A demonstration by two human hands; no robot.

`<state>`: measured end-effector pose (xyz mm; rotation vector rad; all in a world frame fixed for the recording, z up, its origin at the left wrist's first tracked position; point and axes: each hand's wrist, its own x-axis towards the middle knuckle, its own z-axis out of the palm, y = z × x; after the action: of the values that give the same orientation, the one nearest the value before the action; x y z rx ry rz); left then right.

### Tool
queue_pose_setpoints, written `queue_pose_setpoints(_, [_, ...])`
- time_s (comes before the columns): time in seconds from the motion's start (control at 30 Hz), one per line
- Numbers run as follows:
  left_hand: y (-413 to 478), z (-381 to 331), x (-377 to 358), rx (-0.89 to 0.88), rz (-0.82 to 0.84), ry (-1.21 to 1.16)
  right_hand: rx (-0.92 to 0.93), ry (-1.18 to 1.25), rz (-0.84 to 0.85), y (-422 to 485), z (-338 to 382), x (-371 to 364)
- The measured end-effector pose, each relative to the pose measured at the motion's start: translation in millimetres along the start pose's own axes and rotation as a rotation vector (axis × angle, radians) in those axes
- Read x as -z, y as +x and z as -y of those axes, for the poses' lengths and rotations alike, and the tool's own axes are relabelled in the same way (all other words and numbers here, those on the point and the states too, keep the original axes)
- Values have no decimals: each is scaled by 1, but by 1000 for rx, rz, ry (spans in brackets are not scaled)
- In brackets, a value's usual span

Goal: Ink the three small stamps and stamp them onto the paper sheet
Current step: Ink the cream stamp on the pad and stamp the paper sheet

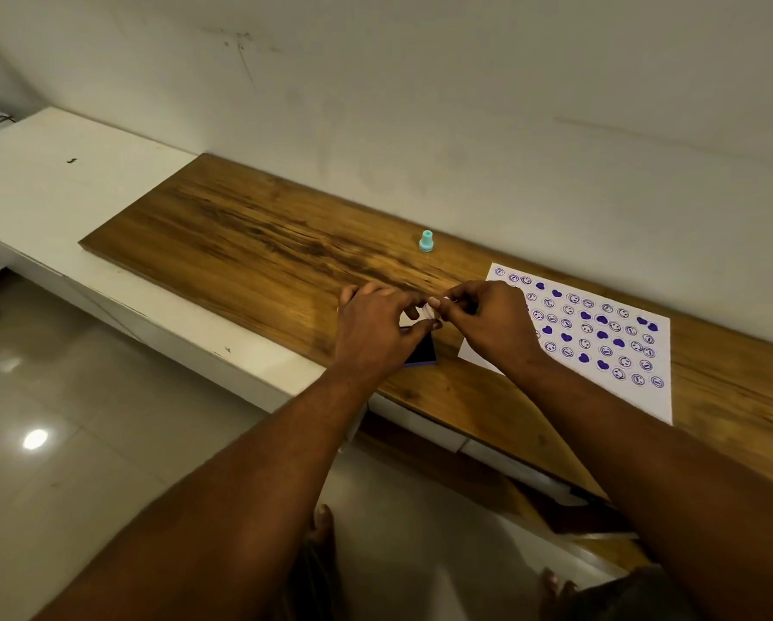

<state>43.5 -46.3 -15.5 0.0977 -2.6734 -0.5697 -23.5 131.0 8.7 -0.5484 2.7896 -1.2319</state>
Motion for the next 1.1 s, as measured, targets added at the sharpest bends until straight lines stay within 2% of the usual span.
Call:
queue_pose_setpoints(0.2, [-3, 2, -2, -18, -12, 13, -4, -24, 31, 1, 1, -6])
queue_pose_setpoints(0.53, [-6, 18, 10, -5, 41, -55, 184, -36, 130, 0, 7, -10])
queue_pose_setpoints(0.77, [-26, 60, 34, 73, 75, -96, 159, 8, 157, 0, 11, -15])
queue_pose_setpoints(1.1, [-55, 93, 24, 313, 180, -77, 165, 6, 169, -1, 23, -27])
